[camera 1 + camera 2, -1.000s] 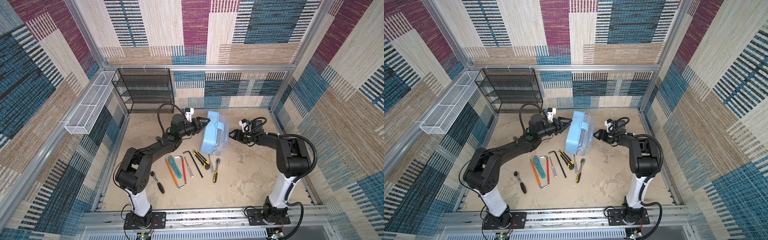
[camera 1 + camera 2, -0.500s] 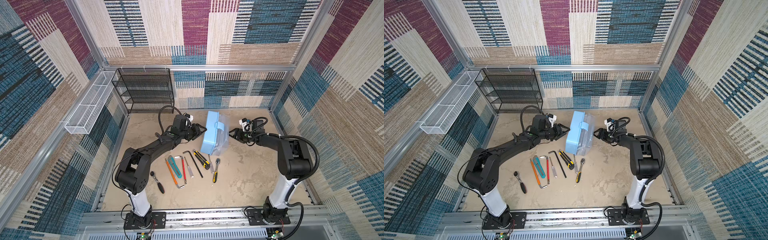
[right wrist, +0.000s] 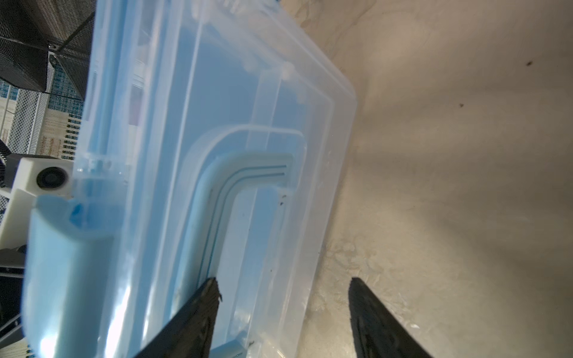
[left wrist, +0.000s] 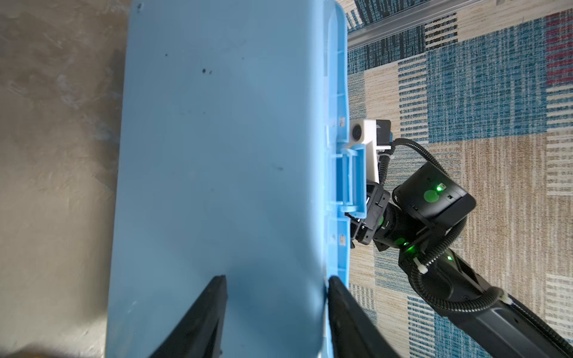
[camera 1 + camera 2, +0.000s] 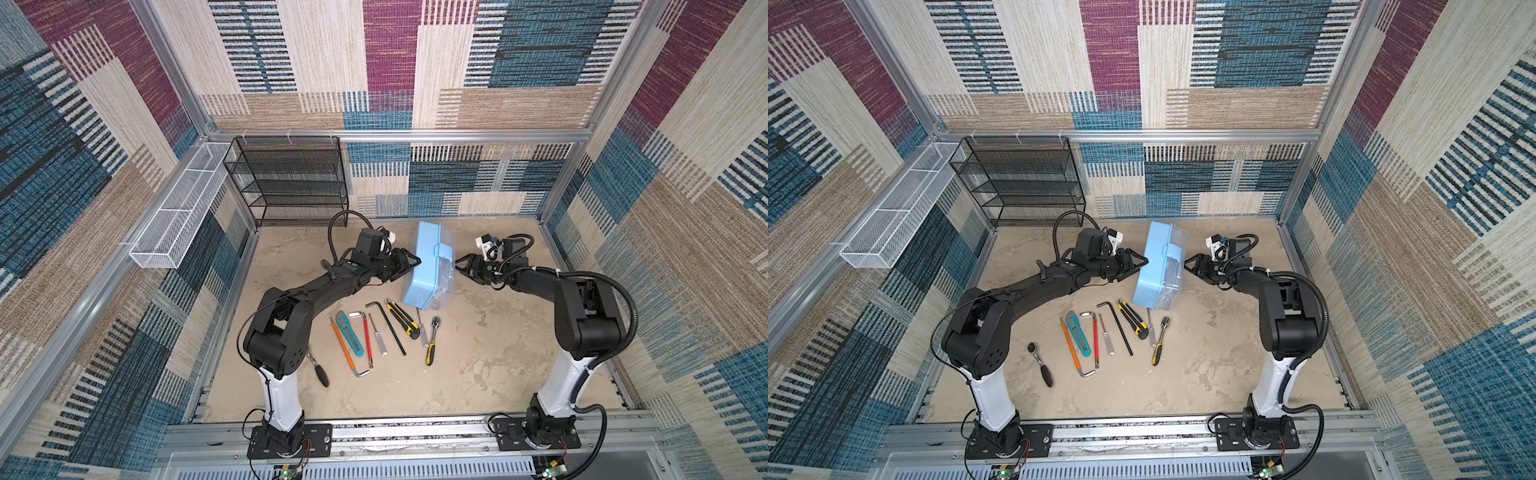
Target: Pack the tool kit
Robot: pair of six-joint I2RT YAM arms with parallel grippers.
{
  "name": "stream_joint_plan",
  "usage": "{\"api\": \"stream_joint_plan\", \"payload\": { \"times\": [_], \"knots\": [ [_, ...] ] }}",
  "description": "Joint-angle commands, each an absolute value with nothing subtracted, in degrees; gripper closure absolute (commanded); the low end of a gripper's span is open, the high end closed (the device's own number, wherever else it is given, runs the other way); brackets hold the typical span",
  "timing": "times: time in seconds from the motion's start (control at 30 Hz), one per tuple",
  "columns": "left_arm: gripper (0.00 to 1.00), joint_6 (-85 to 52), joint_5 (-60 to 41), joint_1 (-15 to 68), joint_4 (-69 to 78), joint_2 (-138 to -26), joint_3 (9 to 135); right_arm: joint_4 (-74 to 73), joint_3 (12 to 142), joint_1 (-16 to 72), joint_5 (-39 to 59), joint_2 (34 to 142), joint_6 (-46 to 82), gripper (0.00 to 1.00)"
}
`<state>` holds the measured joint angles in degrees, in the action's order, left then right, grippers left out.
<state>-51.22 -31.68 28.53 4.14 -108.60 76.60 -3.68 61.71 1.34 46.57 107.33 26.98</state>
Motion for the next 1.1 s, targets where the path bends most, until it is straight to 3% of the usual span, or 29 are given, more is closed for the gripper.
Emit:
{"api": "stream_joint_plan", "payload": {
  "times": [0.0, 0.43, 0.7, 1.07],
  "knots": [
    [0.46, -50.26, -32.68, 29.24, 3.16, -110.37, 77.88, -8.68, 62.48, 1.85, 50.57, 106.12, 29.94, 0.31],
    [0.46, -51.84, -35.80, 32.77, 3.47, -119.17, 87.70, -3.59, 67.88, 1.85, 49.96, 103.98, 28.22, 0.31],
    [0.47, -53.12, -35.54, 32.79, 6.68, -120.55, 84.07, 1.44, 64.64, 1.85, 46.88, 102.10, 23.26, 0.31],
    [0.46, -47.01, -30.21, 31.99, -6.67, -119.43, 86.13, 3.28, 57.57, 2.28, 44.62, 95.75, 20.79, 0.32]
  ]
}}
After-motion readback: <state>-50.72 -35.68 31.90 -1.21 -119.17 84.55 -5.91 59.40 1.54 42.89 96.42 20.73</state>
